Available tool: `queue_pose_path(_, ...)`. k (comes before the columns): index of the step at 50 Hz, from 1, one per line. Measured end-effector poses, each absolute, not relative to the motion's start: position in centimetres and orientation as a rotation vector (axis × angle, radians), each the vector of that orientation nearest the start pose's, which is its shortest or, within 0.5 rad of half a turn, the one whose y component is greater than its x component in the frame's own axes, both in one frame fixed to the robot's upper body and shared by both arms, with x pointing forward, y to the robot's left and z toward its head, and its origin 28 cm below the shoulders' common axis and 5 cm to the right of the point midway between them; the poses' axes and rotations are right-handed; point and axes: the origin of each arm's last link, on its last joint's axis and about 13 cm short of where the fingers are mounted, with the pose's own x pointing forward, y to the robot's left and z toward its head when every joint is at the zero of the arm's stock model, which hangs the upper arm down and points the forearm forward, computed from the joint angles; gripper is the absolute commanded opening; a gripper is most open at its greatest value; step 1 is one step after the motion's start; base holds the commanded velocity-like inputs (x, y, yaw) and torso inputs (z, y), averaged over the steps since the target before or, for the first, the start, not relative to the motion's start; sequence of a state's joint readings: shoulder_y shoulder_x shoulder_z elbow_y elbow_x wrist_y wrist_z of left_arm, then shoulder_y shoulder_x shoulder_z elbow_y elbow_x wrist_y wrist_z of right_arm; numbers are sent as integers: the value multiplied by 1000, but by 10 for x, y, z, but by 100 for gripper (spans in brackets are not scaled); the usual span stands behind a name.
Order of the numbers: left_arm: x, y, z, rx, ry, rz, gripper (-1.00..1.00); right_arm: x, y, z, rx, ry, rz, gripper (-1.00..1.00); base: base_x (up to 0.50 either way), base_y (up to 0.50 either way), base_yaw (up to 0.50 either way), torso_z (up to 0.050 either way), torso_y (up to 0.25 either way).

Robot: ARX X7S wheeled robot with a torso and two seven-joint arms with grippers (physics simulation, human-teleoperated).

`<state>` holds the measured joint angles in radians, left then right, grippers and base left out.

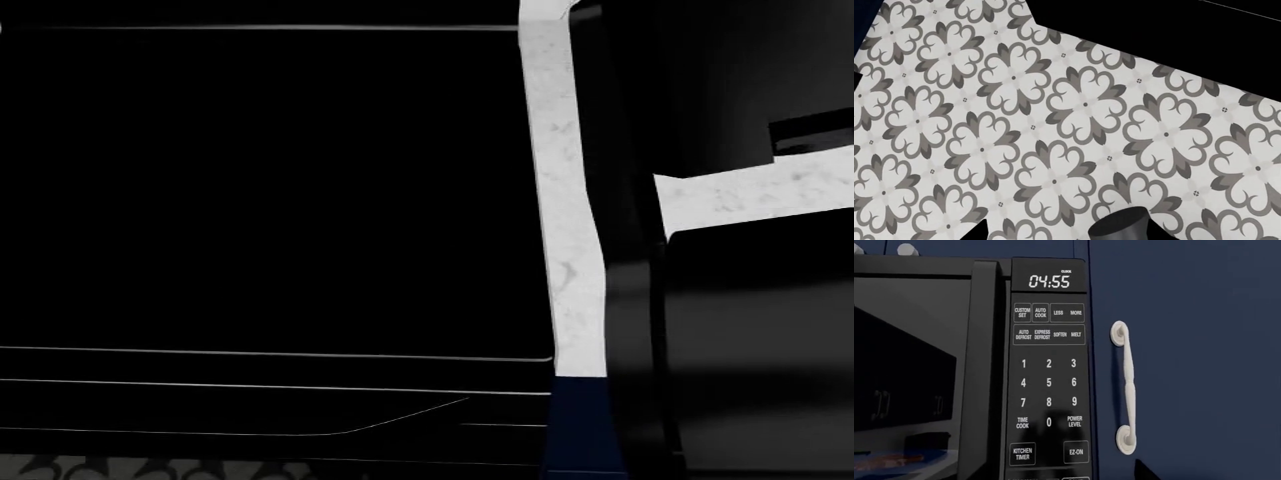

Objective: Press the stop button on the microwave

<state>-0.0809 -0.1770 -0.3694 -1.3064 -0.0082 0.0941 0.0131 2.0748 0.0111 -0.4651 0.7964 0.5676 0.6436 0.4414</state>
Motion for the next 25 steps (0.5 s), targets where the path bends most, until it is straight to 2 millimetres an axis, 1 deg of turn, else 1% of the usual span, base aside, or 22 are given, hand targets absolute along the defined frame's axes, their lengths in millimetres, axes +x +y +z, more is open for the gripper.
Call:
queue_pose_path(9, 58, 292, -151, -101, 1082, 414, 100, 327, -34, 536, 10, -585, -71, 100, 0, 0, 0, 50, 0)
queue_pose_path(16, 57, 292, -151, -101, 1087, 415, 100, 331, -34, 534, 21, -599, -66, 100, 487, 0, 0, 50, 0)
queue_pose_path(19, 60, 293, -151, -100, 1078, 413, 100, 334, -35, 531, 22, -594, -68, 100, 0, 0, 0, 50, 0)
queue_pose_path(25, 59, 292, -151, -100, 1080, 414, 100, 337, -34, 526, 6, -592, -70, 100, 0, 0, 0, 50, 0)
